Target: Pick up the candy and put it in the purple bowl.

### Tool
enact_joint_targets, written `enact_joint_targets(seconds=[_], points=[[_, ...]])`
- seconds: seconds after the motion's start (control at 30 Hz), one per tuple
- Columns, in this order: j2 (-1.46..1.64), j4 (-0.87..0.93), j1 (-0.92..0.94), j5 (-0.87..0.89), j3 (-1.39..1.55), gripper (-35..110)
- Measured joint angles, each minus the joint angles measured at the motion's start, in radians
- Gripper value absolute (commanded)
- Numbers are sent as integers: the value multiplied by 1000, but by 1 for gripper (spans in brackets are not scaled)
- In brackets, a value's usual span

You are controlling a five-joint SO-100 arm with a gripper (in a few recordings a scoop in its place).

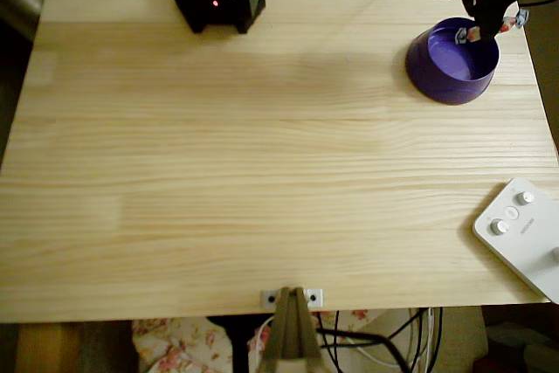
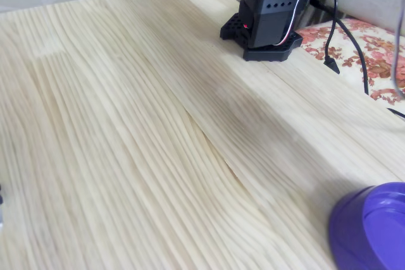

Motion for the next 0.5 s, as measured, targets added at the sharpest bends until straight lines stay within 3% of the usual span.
enact_joint_targets(seconds=[0.5], points=[[2,94,40,-44,0,32]])
